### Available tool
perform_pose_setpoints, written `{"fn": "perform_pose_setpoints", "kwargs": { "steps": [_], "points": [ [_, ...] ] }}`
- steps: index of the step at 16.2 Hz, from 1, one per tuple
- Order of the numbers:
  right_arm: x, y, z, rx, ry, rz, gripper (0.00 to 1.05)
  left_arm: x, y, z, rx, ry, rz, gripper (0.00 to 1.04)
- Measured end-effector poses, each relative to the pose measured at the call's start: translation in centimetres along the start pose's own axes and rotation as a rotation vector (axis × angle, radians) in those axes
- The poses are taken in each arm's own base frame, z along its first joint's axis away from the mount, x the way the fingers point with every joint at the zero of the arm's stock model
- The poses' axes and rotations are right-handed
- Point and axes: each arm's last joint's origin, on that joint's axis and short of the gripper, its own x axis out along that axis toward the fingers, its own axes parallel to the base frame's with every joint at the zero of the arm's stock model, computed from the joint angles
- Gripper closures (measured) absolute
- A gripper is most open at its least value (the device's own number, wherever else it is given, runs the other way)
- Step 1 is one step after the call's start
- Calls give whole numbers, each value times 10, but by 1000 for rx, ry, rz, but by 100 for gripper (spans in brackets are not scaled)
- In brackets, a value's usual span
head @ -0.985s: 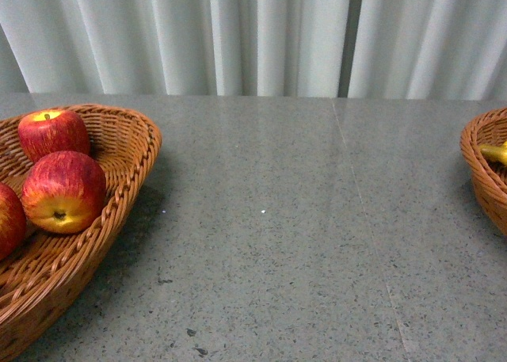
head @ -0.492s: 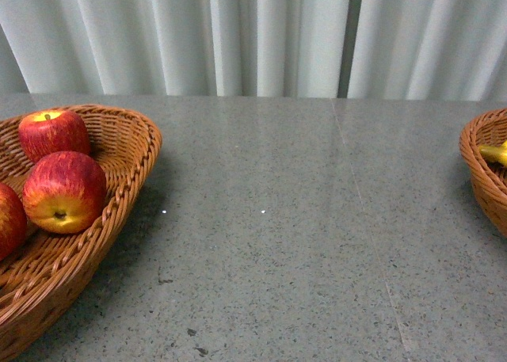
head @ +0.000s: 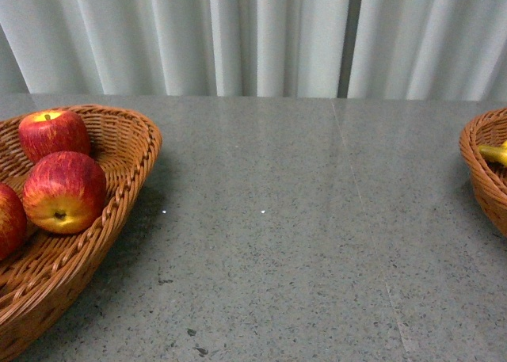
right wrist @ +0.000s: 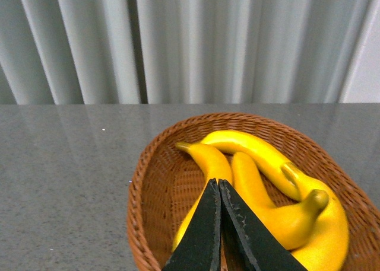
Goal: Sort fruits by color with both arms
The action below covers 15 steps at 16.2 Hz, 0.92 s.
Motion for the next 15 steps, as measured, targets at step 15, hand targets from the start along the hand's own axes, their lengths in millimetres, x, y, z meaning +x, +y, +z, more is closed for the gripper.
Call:
{"fn": "perform_pose_setpoints", "kwargs": {
  "steps": [15],
  "points": [
    [-1,6,-29,-1,-11,13,103,0,0,0,0,0,0,7]
  ]
}}
